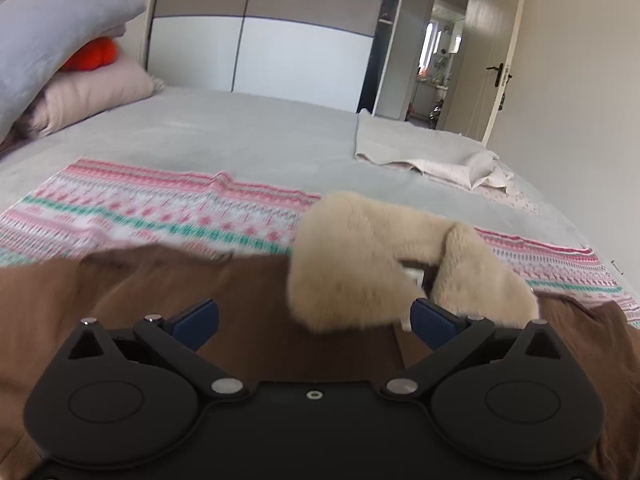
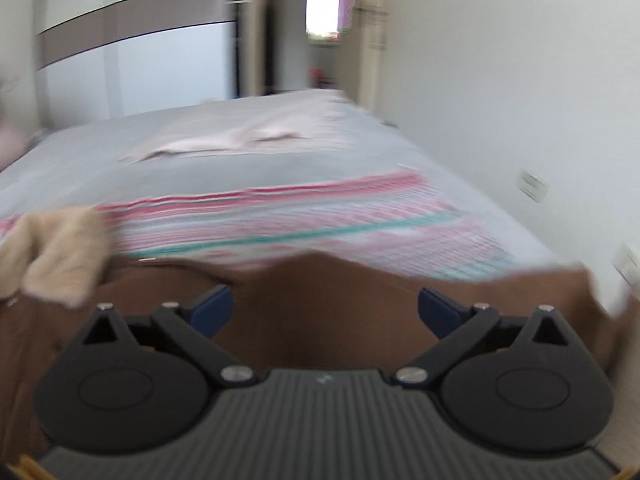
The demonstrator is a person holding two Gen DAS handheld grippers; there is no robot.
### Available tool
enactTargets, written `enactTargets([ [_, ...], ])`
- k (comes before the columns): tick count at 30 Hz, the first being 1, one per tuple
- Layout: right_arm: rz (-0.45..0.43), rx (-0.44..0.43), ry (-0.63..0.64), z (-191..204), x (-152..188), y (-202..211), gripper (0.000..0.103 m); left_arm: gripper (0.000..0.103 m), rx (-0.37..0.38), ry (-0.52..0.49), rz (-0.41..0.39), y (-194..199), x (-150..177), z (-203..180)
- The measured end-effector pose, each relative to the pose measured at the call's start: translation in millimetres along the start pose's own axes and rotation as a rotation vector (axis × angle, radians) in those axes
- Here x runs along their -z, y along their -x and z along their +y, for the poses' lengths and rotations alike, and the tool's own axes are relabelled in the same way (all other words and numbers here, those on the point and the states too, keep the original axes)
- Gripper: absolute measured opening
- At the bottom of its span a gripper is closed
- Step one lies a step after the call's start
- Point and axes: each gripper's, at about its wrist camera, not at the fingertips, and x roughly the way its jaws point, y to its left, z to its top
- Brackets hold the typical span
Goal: Fold large clothes
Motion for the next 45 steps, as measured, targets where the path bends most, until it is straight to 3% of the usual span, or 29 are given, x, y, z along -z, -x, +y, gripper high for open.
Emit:
enactTargets([
  [5,0.043,0.102,-0.235,-72,9,14,0.102,0.103,-0.010,0.044,0.013,38,9,5],
  [11,0.129,0.188,-0.409,-113,23,15,0.103,0.103,0.034,0.016,0.011,59,35,-19],
  [18,0.161,0.224,-0.376,-95,27,10,0.103,0.103,0.139,-0.031,0.050,41,83,-73],
  [24,0.151,0.154,-0.515,-96,27,12,0.103,0.103,0.179,-0.067,0.093,29,100,-96],
  [32,0.204,0.259,-0.706,-112,29,-31,0.101,0.103,0.172,-0.069,0.105,29,100,-94],
  [36,0.271,0.281,-0.792,-129,50,-58,0.087,0.103,0.157,-0.093,0.097,35,98,-91],
  [38,0.222,0.285,-0.740,-130,53,-55,0.061,0.103,0.156,-0.098,0.088,39,95,-88],
  [39,0.199,0.272,-0.703,-131,52,-52,0.033,0.103,0.153,-0.097,0.085,41,93,-86],
  [40,0.182,0.248,-0.693,-134,51,-49,0.021,0.103,0.149,-0.092,0.084,42,91,-84],
  [42,0.121,0.206,-0.737,-142,47,-35,0.012,0.103,0.147,-0.076,0.085,43,86,-80],
  [45,0.023,0.159,-0.672,-133,30,-15,0.008,0.103,0.155,-0.061,0.083,49,80,-75],
])
